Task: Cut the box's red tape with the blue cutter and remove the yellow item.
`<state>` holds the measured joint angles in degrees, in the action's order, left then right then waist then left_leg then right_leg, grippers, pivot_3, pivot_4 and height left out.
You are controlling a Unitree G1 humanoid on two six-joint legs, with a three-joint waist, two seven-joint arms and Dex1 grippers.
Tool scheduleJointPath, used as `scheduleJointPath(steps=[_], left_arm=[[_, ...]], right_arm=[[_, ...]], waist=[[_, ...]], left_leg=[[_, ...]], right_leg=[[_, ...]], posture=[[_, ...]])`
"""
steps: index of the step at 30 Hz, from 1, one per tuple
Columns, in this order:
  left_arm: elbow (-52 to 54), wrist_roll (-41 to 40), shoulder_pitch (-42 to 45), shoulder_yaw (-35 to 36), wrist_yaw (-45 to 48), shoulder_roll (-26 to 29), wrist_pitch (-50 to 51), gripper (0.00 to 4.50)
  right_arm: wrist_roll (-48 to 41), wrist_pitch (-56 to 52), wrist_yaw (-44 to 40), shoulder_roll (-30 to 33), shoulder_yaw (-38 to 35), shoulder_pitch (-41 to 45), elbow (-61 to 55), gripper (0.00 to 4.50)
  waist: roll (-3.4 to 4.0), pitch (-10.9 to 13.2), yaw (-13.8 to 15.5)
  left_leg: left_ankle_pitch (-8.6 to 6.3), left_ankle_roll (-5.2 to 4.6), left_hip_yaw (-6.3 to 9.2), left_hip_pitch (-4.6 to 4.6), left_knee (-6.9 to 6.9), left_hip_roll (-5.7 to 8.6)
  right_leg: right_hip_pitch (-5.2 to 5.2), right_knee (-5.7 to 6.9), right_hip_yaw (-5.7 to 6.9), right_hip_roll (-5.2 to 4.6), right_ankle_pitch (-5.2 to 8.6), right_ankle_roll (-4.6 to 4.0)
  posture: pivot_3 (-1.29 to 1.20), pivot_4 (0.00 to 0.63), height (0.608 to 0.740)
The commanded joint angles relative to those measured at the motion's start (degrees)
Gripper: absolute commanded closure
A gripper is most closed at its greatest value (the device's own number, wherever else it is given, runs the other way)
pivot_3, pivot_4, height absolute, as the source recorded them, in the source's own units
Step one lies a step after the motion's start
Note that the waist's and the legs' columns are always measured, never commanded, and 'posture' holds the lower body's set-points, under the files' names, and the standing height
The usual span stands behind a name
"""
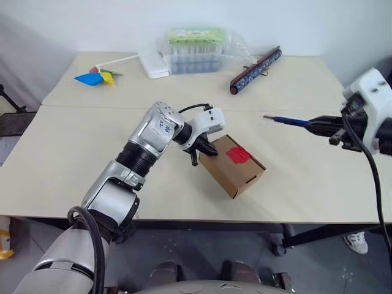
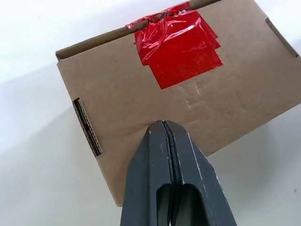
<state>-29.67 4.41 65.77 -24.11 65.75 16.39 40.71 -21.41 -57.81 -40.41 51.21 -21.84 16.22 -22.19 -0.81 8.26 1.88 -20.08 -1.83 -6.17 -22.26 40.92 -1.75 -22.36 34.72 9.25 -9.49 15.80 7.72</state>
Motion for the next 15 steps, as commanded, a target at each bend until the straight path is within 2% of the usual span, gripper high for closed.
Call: scheduleJointPath(steps=[1, 3, 5, 7, 12, 14, 15], left_arm=[[-2.44, 1.19, -2.32, -2.69, -0.32, -0.41, 1.70, 4.50], [-2.52, 1.32, -2.15, -2.59, -0.13, -0.43, 1.75, 4.50], [-2.16, 1.38, -2.09, -2.63, 0.09, -0.32, 2.08, 4.50], [-1.80, 1.49, -2.07, -2.67, 0.24, -0.14, 2.31, 4.50], [-0.61, 1.34, -2.32, -2.63, 0.35, 0.38, 3.22, 4.50], [-0.32, 1.30, -2.51, -2.68, 0.37, 0.52, 3.43, 4.50], [-0.23, 1.29, -2.57, -2.70, 0.38, 0.56, 3.51, 4.50]], right_arm=[[6.77, 15.49, 6.33, -5.22, -0.80, -6.24, 7.91, 4.35], [8.58, 21.37, 7.17, -7.57, 0.57, -9.07, 12.41, 4.35], [8.95, 26.52, 7.82, -10.76, 1.51, -10.95, 16.34, 4.35], [9.76, 29.94, 8.80, -12.41, 2.44, -11.81, 18.05, 4.35], [9.28, 33.08, 8.79, -14.07, 2.68, -12.94, 19.39, 4.35], [9.32, 33.87, 8.38, -13.68, 2.77, -13.93, 18.52, 3.62], [9.51, 34.20, 8.12, -13.27, 2.81, -14.37, 17.96, 3.43]], waist=[[0.47, 0.20, -0.31], [1.13, 0.27, -0.64], [1.30, 0.22, -0.60], [1.08, 0.26, -0.57], [1.06, 0.25, -0.72], [1.05, 0.26, -0.65], [1.06, 0.26, -0.57]], left_leg=[[0.00, -0.04, -0.01, -0.04, 0.00, 0.02], [0.06, -0.25, -0.31, -0.05, 0.00, 0.10], [0.05, -0.28, -0.52, 0.21, -0.04, 0.19], [0.10, -0.20, -0.49, 0.28, -0.03, 0.10], [0.06, -0.26, -0.53, 0.41, -0.02, -0.13], [0.04, -0.29, -0.55, 0.42, -0.02, -0.13], [0.03, -0.29, -0.55, 0.41, -0.02, -0.13]], right_leg=[[-0.06, -0.08, -0.11, -0.02, 0.00, 0.00], [-0.11, -0.20, -0.35, -0.17, -0.04, 0.08], [-0.05, -0.17, -0.51, -0.14, -0.07, 0.14], [-0.04, -0.20, -0.51, -0.08, -0.03, 0.06], [-0.05, -0.16, -0.72, -0.11, 0.00, -0.01], [-0.07, -0.16, -0.76, -0.12, 0.00, -0.01], [-0.07, -0.17, -0.76, -0.12, 0.00, -0.01]], posture=[[0.00, 0.150, 0.740], [0.00, 0.150, 0.740], [0.00, 0.150, 0.740], [0.00, 0.150, 0.740], [0.00, 0.150, 0.740], [0.00, 0.150, 0.740], [0.00, 0.150, 0.740]])
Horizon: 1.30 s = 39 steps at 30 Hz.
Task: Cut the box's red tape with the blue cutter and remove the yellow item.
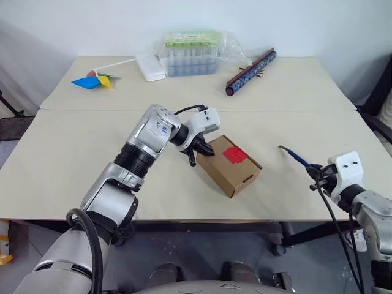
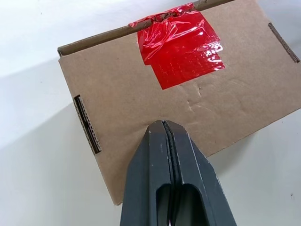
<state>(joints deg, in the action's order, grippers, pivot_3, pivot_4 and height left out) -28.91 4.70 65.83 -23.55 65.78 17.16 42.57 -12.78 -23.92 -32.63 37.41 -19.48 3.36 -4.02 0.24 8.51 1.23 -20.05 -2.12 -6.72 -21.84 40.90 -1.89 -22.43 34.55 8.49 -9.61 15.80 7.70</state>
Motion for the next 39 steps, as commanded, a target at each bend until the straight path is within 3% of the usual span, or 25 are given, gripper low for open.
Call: scheduleJointPath(steps=[1, 10, 14, 17, 25, 28, 34, 39], left_arm=[[-0.90, 0.99, -2.68, -3.27, 0.37, -0.17, 1.67, 4.50], [-1.94, 0.91, -2.20, -2.99, 0.34, -0.68, 0.86, 4.50], [-2.61, 0.92, -1.98, -2.76, 0.30, -0.86, 0.25, 4.50], [-2.81, 0.82, -1.97, -2.72, 0.47, -1.17, -0.28, 4.50], [-1.15, 0.20, -2.98, -1.77, 0.07, -1.47, 0.56, 4.50], [0.22, -0.19, -3.67, -1.08, -0.33, -1.10, 1.37, 4.50], [2.35, -1.63, -3.84, 1.27, -1.47, -0.23, 3.42, 4.50], [7.64, -6.24, -2.11, 10.18, -0.95, 10.24, 13.83, 4.50]], right_arm=[[1.09, 0.44, 0.16, 1.02, 0.37, -1.86, -0.63, 3.03], [-0.36, -2.65, -4.59, 9.55, -2.73, -5.05, -9.42, 0.02], [-4.00, -8.46, -6.49, 13.55, -3.93, -0.74, -15.04, 0.02], [-7.69, -17.42, -6.66, 15.77, 1.62, 13.09, -15.77, 0.02], [-6.45, -24.01, -12.32, 15.59, 17.67, 34.14, -5.77, 0.02], [-4.55, -23.34, -11.66, 14.58, 20.10, 37.86, -1.69, 0.61], [-0.38, -19.42, -13.57, 13.59, 25.46, 40.15, 5.00, 2.68], [2.34, -16.52, -16.76, 12.78, 29.36, 39.56, 8.87, 4.30]], waist=[[0.06, 0.03, 0.11], [0.24, 0.07, 0.19], [0.22, 0.09, 0.18], [0.41, 0.19, -0.25], [0.42, 0.27, 0.26], [0.40, 0.29, 0.28], [0.35, 0.35, 0.15], [0.25, 1.16, -1.68]], left_leg=[[0.00, 0.00, 0.00, -0.02, -0.01, 0.00], [-0.09, -0.15, -0.03, -0.18, -0.02, 0.03], [-0.12, -0.20, -0.02, -0.21, -0.02, 0.05], [-0.13, -0.21, -0.03, -0.20, 0.04, 0.03], [-0.20, -0.25, 0.36, -0.58, 0.01, 0.21], [-0.29, -0.42, 0.24, -0.60, 0.07, 0.28], [-0.33, -0.48, 0.07, -0.62, 0.02, 0.29], [-0.23, -0.32, -0.14, -0.65, 0.01, 0.24]], right_leg=[[-0.03, 0.00, -0.01, 0.00, 0.00, 0.00], [-0.15, -0.12, -0.04, -0.02, 0.00, 0.01], [-0.16, -0.17, -0.04, -0.06, -0.01, 0.01], [-0.17, -0.18, -0.07, -0.10, -0.06, 0.00], [-0.22, -0.13, 0.16, -0.19, -0.02, -0.12], [-0.16, -0.21, 0.19, -0.20, -0.05, -0.05], [-0.11, -0.49, 0.29, -0.17, -0.16, 0.16], [-0.23, -0.53, 0.33, 0.02, -0.26, 0.35]], posture=[[0.00, 0.150, 0.740], [0.00, 0.150, 0.740], [0.00, 0.150, 0.740], [0.00, 0.150, 0.740], [0.00, 0.150, 0.740], [0.00, 0.150, 0.740], [0.00, 0.150, 0.740], [0.00, 0.150, 0.740]])
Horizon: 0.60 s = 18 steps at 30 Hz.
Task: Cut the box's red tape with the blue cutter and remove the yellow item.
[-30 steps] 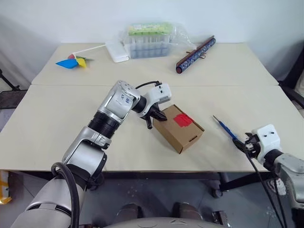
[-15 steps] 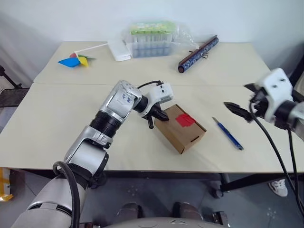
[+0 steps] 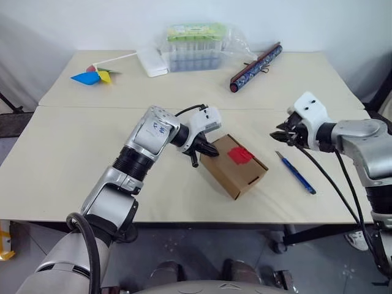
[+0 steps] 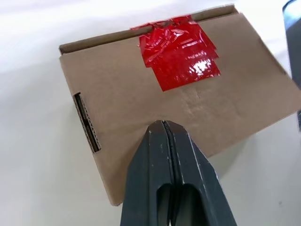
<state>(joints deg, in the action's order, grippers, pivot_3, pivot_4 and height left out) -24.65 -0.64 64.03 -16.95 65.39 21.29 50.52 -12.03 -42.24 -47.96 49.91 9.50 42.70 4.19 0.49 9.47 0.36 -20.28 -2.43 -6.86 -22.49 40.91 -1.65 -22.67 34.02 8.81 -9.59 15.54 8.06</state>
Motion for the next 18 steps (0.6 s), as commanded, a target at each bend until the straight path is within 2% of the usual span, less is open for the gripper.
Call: scheduleJointPath(steps=[1, 5, 11, 14, 18], left_arm=[[5.63, -1.71, -1.57, 3.51, -0.05, 8.04, 7.63, 4.50], [14.41, -4.18, -7.42, 3.92, -1.52, 12.98, 14.48, 4.50], [27.83, -11.01, -15.31, 4.80, -2.84, 16.37, 25.04, 4.50], [32.82, -14.90, -18.28, 4.78, -4.86, 13.83, 28.76, 4.50], [32.36, -17.03, -18.40, 6.98, -9.76, 9.52, 29.12, 4.50]], right_arm=[[1.95, 2.08, -1.98, 0.21, 0.93, -0.01, 0.86, 4.45], [2.83, 2.61, -3.52, -0.12, 1.46, -0.86, 0.97, 4.45], [3.40, 2.26, -4.75, -2.09, 2.09, -0.53, 0.61, 4.45], [3.32, 0.49, -7.61, -2.31, 4.30, -0.32, -1.40, 4.45], [1.84, -2.06, -10.54, -1.62, 5.17, -1.35, -6.38, 4.45]], waist=[[0.00, 0.28, -1.17], [0.03, 0.35, -1.86], [-0.22, 0.51, -1.58], [-0.22, 0.51, -0.71], [-0.25, 0.53, 0.09]], left_leg=[[0.06, 0.12, -0.04, 0.01, -0.11, -0.03], [0.24, 0.43, -0.05, 0.19, -0.89, 0.00], [0.28, 0.53, -0.06, -0.45, -0.93, 0.01], [0.28, 0.53, -0.05, -0.52, -0.86, 0.01], [0.33, 0.58, -0.05, -0.59, -0.72, 0.01]], right_leg=[[-0.11, 0.06, -0.02, 0.06, 0.00, -0.01], [-0.32, 0.15, 0.03, 0.08, 0.01, -0.01], [-1.03, 0.45, 0.20, 0.11, 0.01, -0.02], [-1.03, 0.41, 0.22, 0.11, 0.01, -0.02], [-1.01, 0.42, 0.24, 0.11, 0.02, -0.03]], posture=[[0.00, 0.150, 0.740], [0.00, 0.150, 0.740], [0.00, 0.150, 0.740], [0.00, 0.150, 0.740], [0.00, 0.150, 0.740]])
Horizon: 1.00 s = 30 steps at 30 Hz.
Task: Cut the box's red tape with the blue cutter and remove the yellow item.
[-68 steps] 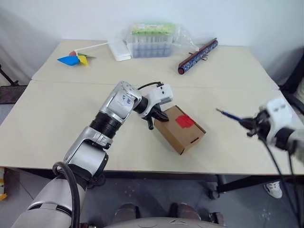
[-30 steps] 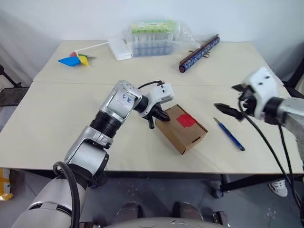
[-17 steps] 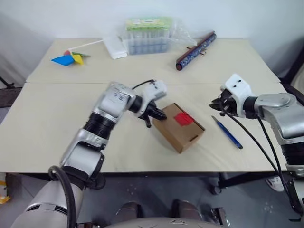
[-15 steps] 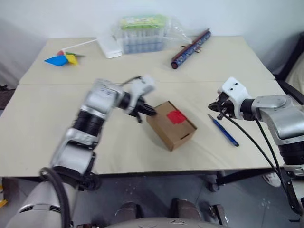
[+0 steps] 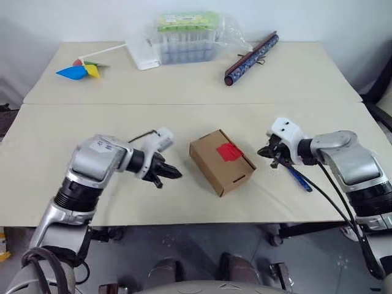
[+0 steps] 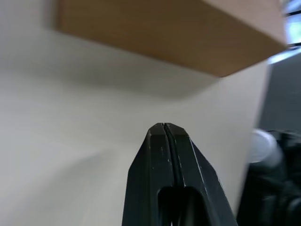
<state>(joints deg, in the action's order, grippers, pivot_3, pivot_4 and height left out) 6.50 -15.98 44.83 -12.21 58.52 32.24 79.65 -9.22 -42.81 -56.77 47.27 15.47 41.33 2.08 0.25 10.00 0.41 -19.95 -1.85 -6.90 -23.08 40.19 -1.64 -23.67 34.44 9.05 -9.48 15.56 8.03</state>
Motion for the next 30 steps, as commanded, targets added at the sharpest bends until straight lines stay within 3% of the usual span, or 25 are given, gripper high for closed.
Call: scheduleJointPath(steps=[1, 8, 30], left_arm=[[0.43, -2.00, 1.05, 2.83, -4.12, -2.46, -0.10, 4.50], [-5.17, -2.99, 2.84, 2.41, -8.30, -5.21, -4.62, 4.50], [-19.04, -1.69, 9.03, -5.14, -6.18, -8.78, -17.70, 4.50]], right_arm=[[-1.05, -2.25, -1.84, 1.03, -0.75, -0.05, -5.08, 4.45], [-2.26, -7.74, -3.66, 2.90, -0.75, -1.63, -12.36, 4.45], [-9.30, -17.53, -3.22, 5.41, -1.65, -4.44, -25.22, 4.45]], waist=[[-0.01, 0.01, 0.10], [-0.02, 0.01, 0.27], [-0.02, 0.01, 0.95]], left_leg=[[0.01, 0.01, 0.00, 0.00, 0.02, 0.00], [0.04, 0.04, -0.04, 0.01, 0.02, 0.01], [0.05, 0.04, -0.14, -0.01, 0.06, 0.04]], right_leg=[[0.00, 0.00, 0.00, 0.00, 0.00, 0.00], [0.01, 0.02, 0.02, 0.02, 0.01, -0.01], [0.02, 0.02, 0.05, 0.03, 0.01, -0.02]], posture=[[0.00, 0.150, 0.740], [0.00, 0.150, 0.740], [0.00, 0.150, 0.740]])
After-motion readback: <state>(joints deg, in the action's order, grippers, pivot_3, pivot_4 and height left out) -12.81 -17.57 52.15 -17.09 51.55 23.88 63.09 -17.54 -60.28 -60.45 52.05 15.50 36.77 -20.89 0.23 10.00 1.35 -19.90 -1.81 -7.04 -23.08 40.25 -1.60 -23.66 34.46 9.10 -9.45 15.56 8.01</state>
